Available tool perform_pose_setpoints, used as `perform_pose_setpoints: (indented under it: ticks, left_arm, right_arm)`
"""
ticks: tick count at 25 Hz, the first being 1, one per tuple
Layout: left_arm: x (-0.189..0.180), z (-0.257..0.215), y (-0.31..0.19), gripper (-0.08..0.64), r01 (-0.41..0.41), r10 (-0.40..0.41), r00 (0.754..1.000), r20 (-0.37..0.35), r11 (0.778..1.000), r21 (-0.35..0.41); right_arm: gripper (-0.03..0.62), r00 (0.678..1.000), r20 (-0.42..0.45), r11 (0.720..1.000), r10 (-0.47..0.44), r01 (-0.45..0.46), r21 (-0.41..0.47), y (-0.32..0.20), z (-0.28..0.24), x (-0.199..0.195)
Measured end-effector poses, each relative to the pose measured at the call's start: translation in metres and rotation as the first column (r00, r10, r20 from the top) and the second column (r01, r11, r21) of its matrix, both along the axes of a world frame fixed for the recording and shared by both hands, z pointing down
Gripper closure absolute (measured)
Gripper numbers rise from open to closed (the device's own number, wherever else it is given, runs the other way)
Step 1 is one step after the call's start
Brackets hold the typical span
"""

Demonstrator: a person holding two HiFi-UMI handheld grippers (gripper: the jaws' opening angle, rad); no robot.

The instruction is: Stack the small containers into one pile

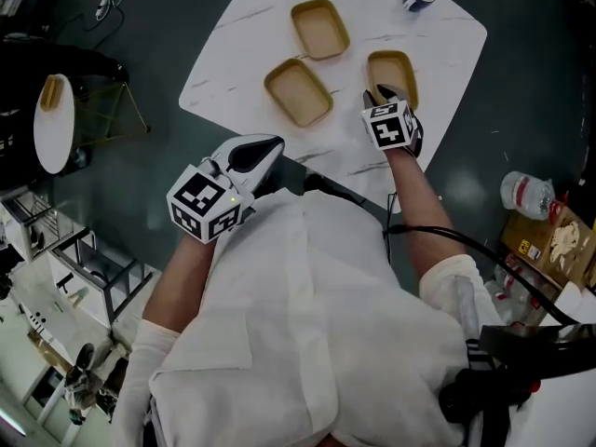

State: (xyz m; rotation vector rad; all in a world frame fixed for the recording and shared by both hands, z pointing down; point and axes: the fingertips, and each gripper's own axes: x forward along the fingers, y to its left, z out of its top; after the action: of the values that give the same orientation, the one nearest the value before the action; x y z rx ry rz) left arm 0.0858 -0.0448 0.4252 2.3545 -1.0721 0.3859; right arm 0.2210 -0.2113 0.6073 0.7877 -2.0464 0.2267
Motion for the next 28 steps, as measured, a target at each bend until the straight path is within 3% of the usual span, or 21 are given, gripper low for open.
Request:
perform_pose_setpoints:
  ticks: [7, 17, 28]
  left_arm:
    - [-0.003, 0.001, -0.018, 0.552, -0.069, 0.069, 0.998, -0.003, 0.998, -0.008]
    - [-0.049, -0.003, -0.035, 0.552, -0.122, 0.122, 0.992, -0.022, 0.993, 0.006]
    - [-0.081, -0.009, -0.045, 0.552, -0.165, 0.168, 0.984, -0.062, 0.985, 0.046]
  right_arm:
    - [0.515, 0.998, -0.059, 0.999, 0.027, -0.028, -0.017, -0.007, 0.013, -0.002]
    - [0.572, 0.985, -0.138, 0.995, 0.101, -0.1, 0.013, -0.009, 0.017, 0.007]
    - [0.575, 0.97, -0.148, 0.978, 0.194, -0.18, 0.101, -0.02, -0.033, 0.004]
